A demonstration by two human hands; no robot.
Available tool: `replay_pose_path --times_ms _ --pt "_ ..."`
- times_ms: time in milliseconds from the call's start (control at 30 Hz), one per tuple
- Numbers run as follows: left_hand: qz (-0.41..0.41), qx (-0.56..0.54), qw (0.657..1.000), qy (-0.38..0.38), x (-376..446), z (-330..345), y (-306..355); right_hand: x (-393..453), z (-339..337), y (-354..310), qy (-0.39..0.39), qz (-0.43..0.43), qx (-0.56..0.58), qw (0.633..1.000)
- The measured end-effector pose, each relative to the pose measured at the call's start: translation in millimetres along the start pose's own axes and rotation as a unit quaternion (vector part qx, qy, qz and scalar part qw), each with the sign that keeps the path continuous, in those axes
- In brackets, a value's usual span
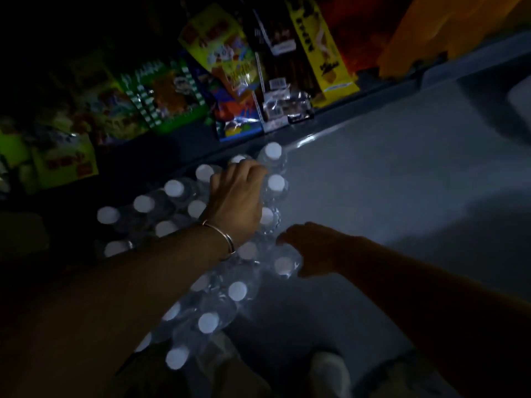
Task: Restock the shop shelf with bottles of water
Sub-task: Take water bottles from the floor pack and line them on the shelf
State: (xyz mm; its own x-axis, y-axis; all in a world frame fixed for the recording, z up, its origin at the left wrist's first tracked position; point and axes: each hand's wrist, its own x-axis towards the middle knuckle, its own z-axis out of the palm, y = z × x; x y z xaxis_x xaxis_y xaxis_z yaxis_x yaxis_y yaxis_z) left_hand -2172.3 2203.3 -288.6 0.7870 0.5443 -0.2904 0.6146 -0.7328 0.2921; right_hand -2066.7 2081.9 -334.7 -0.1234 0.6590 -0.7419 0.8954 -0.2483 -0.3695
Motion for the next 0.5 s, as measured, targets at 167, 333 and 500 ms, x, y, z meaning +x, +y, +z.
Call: replay_pose_path --times_ms 167,333,500 --pt "0.012 -0.001 1.000 0.000 -2.5 30.8 -7.7 16.2 31.1 -2.1 -0.021 -0.022 0.017 0.999" --pt "0.016 -0.004 1.000 0.010 -8.6 41.6 -10.9 26.8 33.3 -5.7 0.056 -0.046 0.005 0.997" --pt "0.019 -0.001 0.999 -0.032 -14.6 14.5 -4.1 -2.9 3.0 -7.4 0.062 -0.011 0.098 0.993"
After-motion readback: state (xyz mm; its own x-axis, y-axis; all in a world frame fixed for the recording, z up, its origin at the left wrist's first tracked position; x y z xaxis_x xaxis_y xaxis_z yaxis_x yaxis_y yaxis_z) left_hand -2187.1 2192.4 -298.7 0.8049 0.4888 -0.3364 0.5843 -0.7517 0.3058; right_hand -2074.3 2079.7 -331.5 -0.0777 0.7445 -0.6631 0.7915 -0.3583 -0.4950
